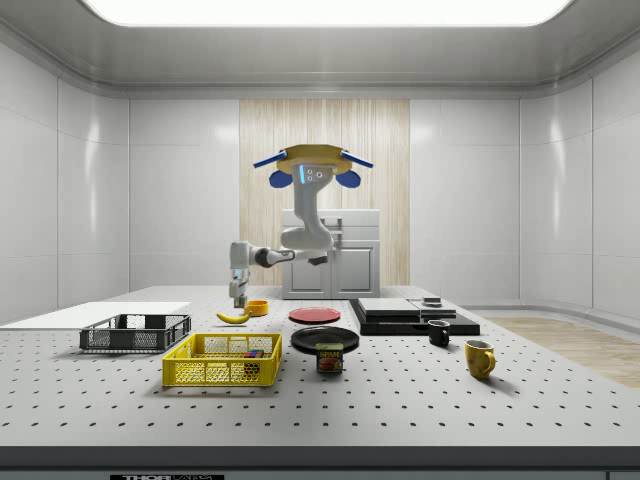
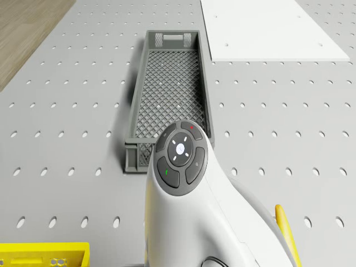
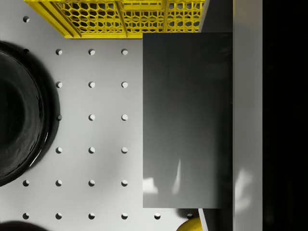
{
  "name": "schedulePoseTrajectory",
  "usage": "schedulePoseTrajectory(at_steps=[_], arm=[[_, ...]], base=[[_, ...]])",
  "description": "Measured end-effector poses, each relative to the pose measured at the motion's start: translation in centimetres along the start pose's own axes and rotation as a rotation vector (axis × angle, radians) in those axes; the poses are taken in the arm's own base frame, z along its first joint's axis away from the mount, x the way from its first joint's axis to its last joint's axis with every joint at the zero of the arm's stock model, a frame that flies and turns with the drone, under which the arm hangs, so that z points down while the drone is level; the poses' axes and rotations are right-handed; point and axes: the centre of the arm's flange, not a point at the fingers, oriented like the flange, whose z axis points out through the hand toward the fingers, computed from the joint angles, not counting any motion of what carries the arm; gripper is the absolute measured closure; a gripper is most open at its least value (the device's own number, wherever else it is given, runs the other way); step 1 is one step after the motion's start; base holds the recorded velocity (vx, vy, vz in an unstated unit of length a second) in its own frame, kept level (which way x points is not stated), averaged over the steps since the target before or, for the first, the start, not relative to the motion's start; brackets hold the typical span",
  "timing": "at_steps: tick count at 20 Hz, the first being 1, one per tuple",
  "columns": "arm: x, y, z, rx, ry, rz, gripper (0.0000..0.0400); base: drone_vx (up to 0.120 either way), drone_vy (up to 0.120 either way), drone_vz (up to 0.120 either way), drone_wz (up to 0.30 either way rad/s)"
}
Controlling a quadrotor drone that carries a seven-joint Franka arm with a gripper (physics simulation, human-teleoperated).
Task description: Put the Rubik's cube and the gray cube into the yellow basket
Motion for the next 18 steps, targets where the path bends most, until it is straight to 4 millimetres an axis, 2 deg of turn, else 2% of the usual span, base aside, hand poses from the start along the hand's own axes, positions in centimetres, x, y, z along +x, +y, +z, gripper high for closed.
schedulePoseTrajectory(at_steps=[18], arm=[[0.0,0.0,-0.01,0.0,0.0,0.0,0.015]], base=[[0.0,0.12,0.0,0.0]])
